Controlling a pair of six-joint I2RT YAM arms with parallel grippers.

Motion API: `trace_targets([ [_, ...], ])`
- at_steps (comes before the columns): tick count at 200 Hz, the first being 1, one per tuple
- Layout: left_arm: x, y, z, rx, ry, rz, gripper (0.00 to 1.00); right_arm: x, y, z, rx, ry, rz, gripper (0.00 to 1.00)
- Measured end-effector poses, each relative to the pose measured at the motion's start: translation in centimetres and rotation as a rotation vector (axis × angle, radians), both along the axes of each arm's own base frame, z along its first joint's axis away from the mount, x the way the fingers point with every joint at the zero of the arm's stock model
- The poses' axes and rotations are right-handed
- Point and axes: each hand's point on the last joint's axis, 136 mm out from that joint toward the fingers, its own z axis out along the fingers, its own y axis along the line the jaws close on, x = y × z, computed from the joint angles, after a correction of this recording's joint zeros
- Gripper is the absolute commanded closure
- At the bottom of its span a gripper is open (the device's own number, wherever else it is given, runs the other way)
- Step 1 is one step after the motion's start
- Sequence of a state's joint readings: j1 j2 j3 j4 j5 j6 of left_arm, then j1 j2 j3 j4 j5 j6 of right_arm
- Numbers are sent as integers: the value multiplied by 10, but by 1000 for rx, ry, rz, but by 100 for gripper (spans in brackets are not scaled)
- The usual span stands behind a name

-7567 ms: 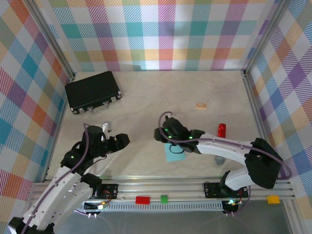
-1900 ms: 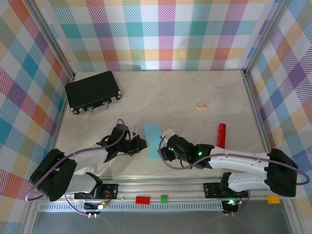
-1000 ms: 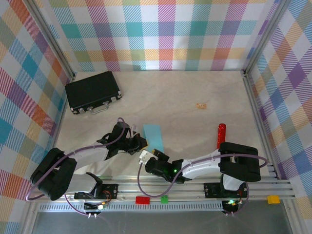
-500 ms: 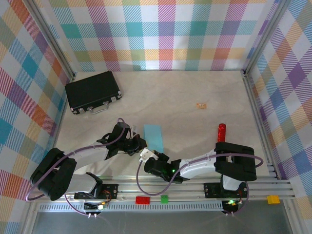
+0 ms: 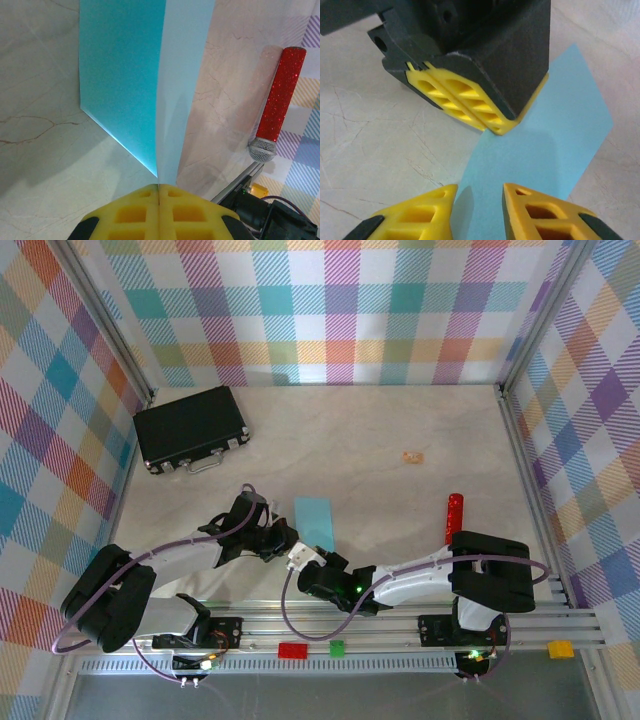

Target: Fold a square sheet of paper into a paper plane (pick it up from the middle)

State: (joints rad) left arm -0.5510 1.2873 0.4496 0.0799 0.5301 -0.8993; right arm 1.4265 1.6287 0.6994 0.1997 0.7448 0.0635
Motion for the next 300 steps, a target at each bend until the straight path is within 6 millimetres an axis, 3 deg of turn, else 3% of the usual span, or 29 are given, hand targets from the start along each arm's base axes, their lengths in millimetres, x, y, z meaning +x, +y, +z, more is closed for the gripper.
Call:
trace_targets([
  [110, 1, 1, 0, 6, -5, 3, 100, -3, 1, 0, 40, 10, 17, 79],
  [217, 1, 1, 6, -3, -23, 1, 100, -8, 10, 2, 81, 35, 46, 98],
  [248, -1, 4, 3, 20, -25, 1, 64, -10, 11, 1, 84, 49, 55, 100],
  [282, 4, 20, 8, 78, -53, 35, 44, -16, 8, 1, 146, 142, 46, 100],
  [300, 12, 30, 18, 102, -92, 53, 44, -16, 9, 6, 224, 239, 25, 100],
])
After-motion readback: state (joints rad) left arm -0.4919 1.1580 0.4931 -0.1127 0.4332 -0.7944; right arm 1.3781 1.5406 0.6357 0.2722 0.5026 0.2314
